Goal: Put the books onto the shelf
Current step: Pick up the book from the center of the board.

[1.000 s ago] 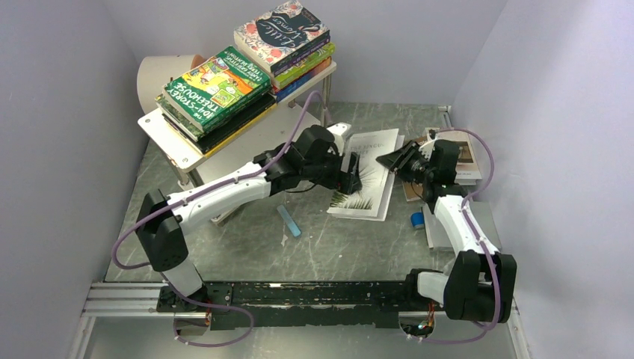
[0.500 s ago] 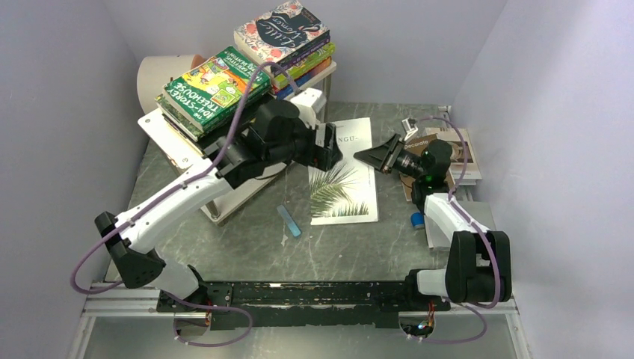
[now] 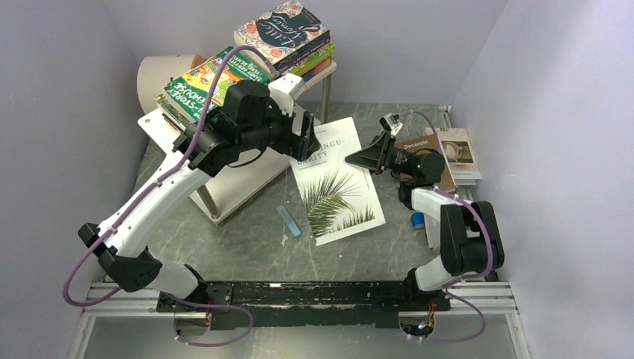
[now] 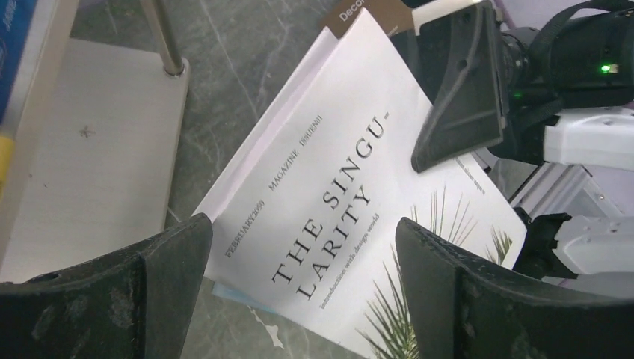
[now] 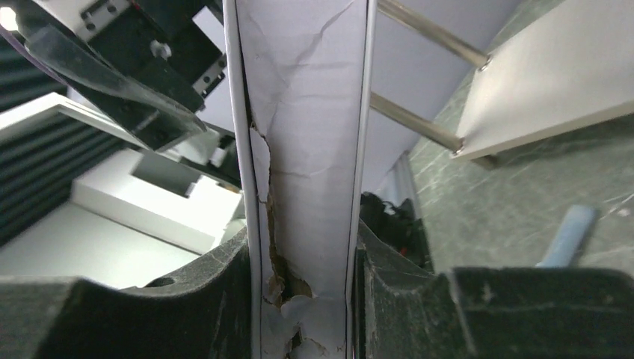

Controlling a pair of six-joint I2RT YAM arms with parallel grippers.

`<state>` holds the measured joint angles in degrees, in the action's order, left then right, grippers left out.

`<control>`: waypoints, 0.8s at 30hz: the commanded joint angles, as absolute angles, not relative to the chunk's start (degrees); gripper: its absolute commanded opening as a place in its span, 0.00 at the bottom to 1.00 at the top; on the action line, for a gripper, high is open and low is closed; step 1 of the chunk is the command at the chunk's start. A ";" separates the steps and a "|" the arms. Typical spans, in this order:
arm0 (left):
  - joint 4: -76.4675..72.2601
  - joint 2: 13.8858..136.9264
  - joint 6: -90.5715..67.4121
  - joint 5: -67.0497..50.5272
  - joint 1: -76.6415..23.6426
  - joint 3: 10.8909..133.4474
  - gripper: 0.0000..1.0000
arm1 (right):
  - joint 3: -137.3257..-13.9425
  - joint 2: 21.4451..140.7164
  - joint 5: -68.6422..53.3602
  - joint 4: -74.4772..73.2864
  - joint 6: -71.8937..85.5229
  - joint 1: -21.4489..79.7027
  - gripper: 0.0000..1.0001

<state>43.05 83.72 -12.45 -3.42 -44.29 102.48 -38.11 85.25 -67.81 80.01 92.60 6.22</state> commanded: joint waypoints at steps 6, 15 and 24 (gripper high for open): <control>41.12 72.43 -24.06 4.33 -43.34 94.31 0.97 | -40.10 87.22 -67.58 104.14 112.09 6.36 0.29; 36.97 66.47 -33.82 6.44 -43.41 86.02 0.97 | -41.97 78.29 -68.16 86.07 103.70 6.39 0.29; 15.20 65.35 -40.04 -12.10 -43.36 77.75 0.97 | -45.81 69.27 -68.95 60.04 88.17 6.45 0.33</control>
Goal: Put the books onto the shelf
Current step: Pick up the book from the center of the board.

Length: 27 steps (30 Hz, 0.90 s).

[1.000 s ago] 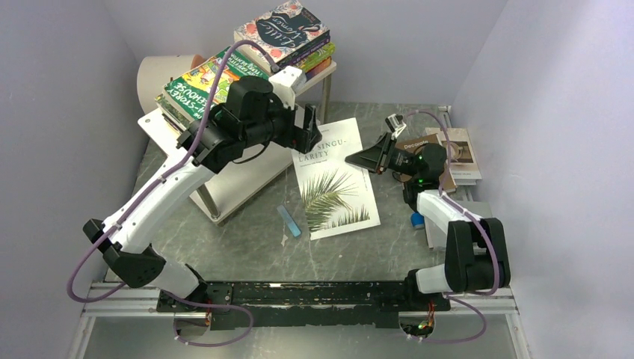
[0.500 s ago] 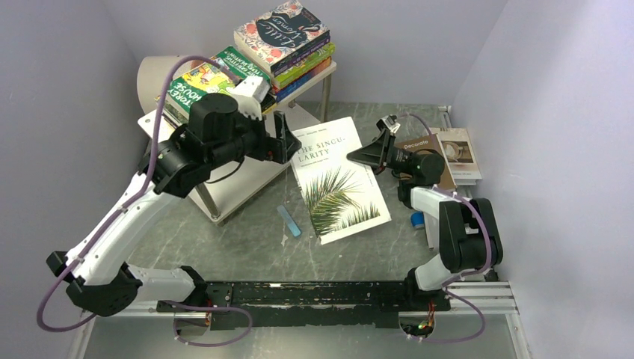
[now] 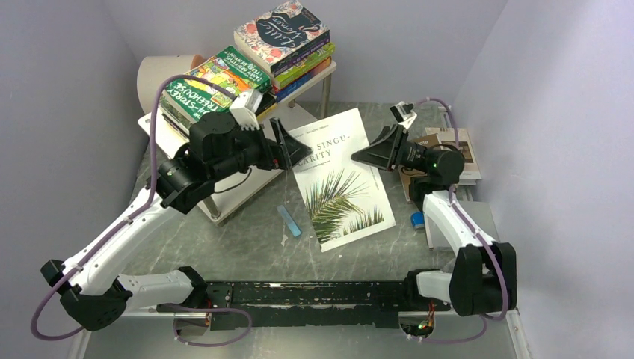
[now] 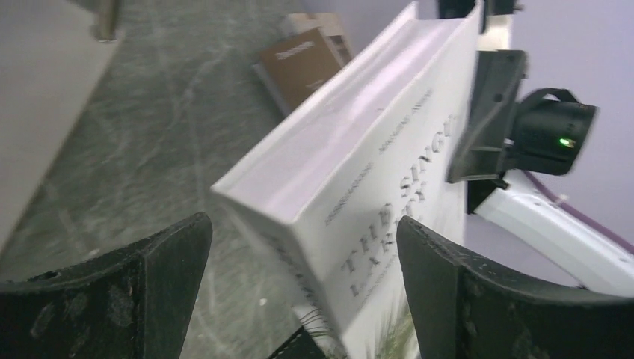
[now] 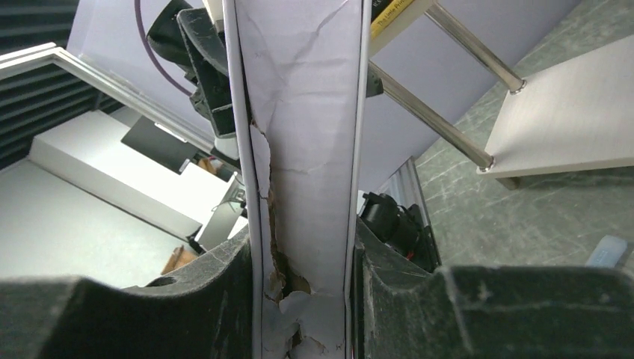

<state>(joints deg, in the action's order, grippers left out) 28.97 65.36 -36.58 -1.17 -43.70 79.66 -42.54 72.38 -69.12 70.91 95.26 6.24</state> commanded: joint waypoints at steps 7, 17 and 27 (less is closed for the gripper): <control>3.66 63.36 -43.99 -25.02 -43.41 74.54 0.76 | -47.38 66.50 -68.20 56.44 88.62 6.47 0.34; -7.55 61.40 -49.02 -29.74 -43.41 72.95 0.38 | -46.44 67.77 -66.06 73.08 103.51 6.48 0.40; -9.49 59.56 -47.43 -19.90 -43.39 73.70 0.31 | -50.84 58.70 -53.67 30.20 74.75 6.32 0.86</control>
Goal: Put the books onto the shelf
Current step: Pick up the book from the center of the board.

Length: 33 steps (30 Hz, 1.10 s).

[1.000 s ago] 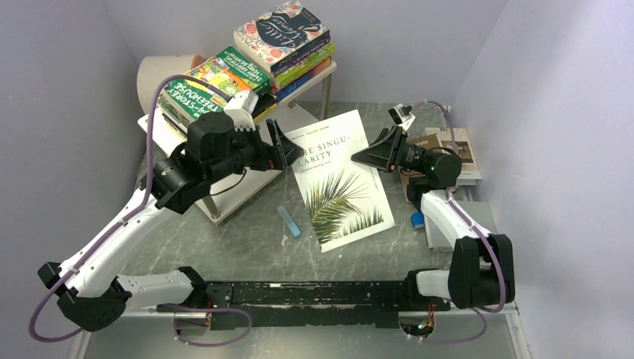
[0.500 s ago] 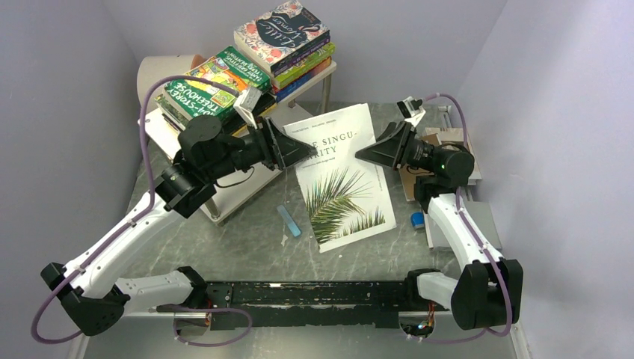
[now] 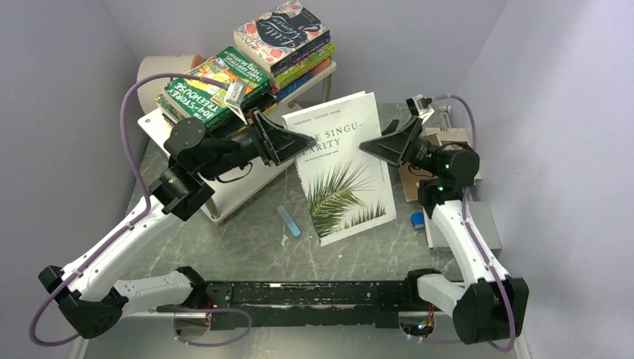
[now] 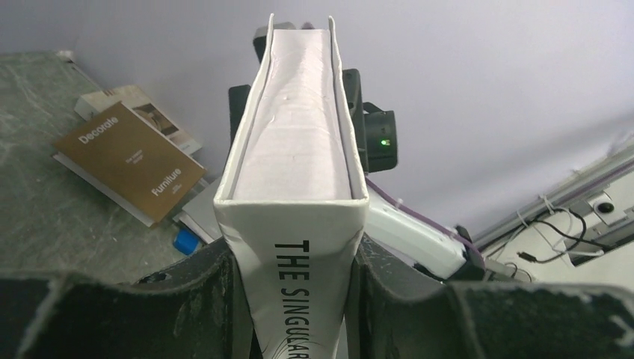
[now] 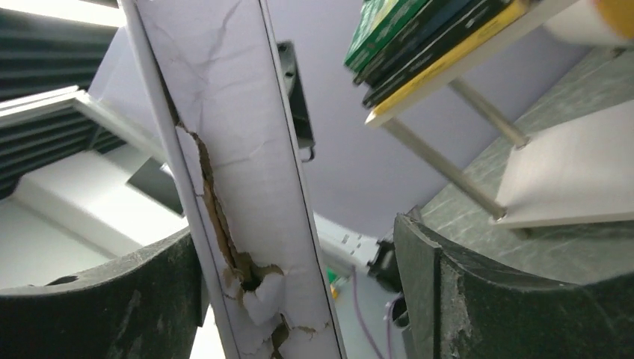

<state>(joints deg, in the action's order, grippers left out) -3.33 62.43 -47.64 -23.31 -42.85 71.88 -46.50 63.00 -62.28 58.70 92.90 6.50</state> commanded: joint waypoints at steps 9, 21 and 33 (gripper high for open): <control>-8.33 54.53 -44.85 -1.28 -43.42 74.03 0.30 | -53.73 48.19 -30.19 15.61 63.92 5.14 0.98; -14.44 58.08 -50.93 17.01 -43.42 77.04 0.31 | -46.74 46.87 -35.41 28.60 70.94 5.96 1.00; -17.60 62.63 -56.97 21.43 -43.42 80.26 0.32 | -46.18 52.71 -20.13 35.06 76.30 24.81 1.00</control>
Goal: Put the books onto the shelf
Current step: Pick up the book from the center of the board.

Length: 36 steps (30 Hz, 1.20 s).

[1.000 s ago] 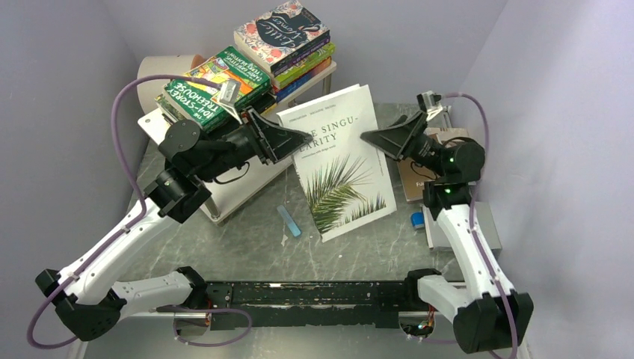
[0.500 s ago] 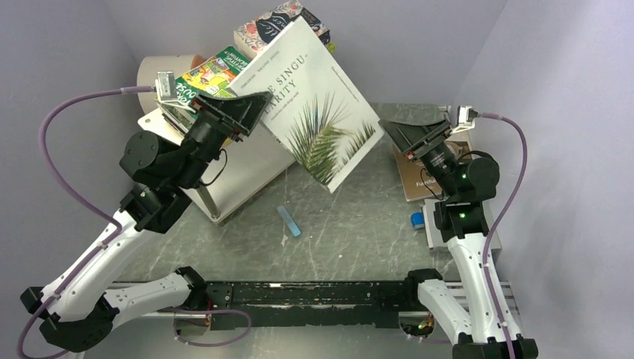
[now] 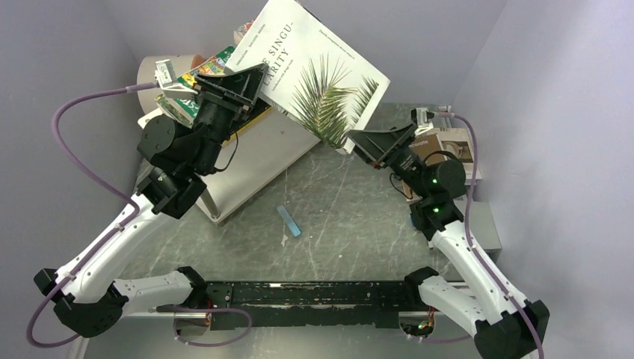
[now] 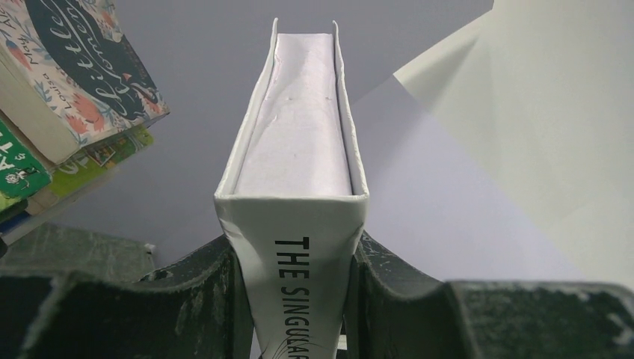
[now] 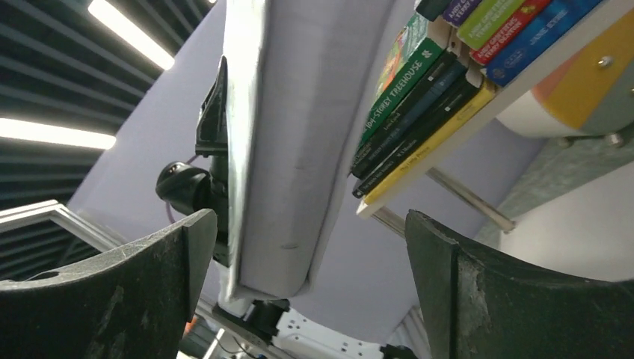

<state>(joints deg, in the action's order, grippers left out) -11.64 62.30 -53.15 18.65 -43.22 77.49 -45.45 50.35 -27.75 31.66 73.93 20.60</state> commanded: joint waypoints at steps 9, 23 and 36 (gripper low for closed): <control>-17.09 61.67 -59.67 22.05 -43.40 75.97 0.39 | -44.31 57.44 -14.57 50.05 81.20 27.49 0.82; -6.57 60.29 -54.35 25.11 -43.42 76.51 0.74 | -44.31 58.64 -17.63 52.15 81.97 24.71 0.39; 17.83 59.43 -32.65 25.64 -43.33 89.62 0.89 | -35.34 49.05 -37.47 47.60 90.50 4.12 0.39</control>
